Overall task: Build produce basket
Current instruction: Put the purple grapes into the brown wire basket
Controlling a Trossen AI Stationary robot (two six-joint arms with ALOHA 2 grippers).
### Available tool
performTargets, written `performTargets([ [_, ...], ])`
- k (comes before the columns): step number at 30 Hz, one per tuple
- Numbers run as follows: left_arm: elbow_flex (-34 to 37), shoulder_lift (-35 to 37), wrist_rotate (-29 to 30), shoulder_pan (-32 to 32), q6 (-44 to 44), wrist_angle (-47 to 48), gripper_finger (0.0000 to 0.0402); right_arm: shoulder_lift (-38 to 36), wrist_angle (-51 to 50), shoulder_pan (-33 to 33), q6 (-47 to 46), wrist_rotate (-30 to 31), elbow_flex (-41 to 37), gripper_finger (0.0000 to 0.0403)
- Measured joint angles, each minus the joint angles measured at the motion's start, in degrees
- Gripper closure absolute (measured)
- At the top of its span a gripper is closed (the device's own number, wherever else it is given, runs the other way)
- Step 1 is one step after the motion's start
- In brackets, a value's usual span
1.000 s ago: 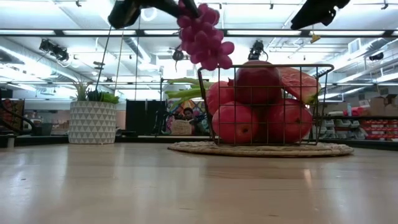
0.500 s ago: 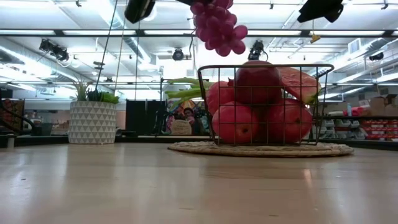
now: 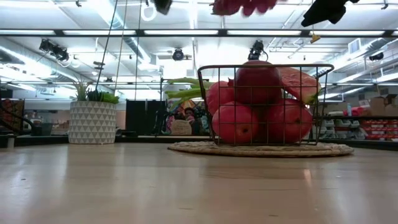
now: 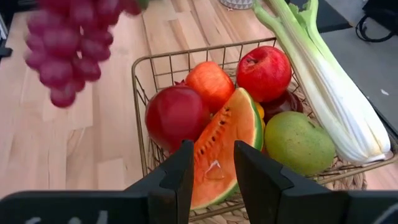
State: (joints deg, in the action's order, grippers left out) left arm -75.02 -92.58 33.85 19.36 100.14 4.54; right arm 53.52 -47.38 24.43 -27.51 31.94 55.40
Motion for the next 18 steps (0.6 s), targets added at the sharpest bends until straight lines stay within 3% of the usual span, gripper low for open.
performTargets([
  [6, 0.0, 0.0, -0.6, -5.2, -18.2, -6.1, 0.0340, 0.0, -1.4, 0.0, 0.0, 0.0, 0.0, 0.0283],
  [16, 0.0, 0.0, -0.8, -15.6, -69.7, -6.1, 0.0340, 0.0, -2.7, 0.0, 0.5, 0.0, 0.0, 0.0283],
  [18, 0.0, 0.0, -3.2, -17.4, -77.5, -5.0, 0.0340, 0.0, -2.7, 0.0, 0.5, 0.0, 0.0, 0.0283],
])
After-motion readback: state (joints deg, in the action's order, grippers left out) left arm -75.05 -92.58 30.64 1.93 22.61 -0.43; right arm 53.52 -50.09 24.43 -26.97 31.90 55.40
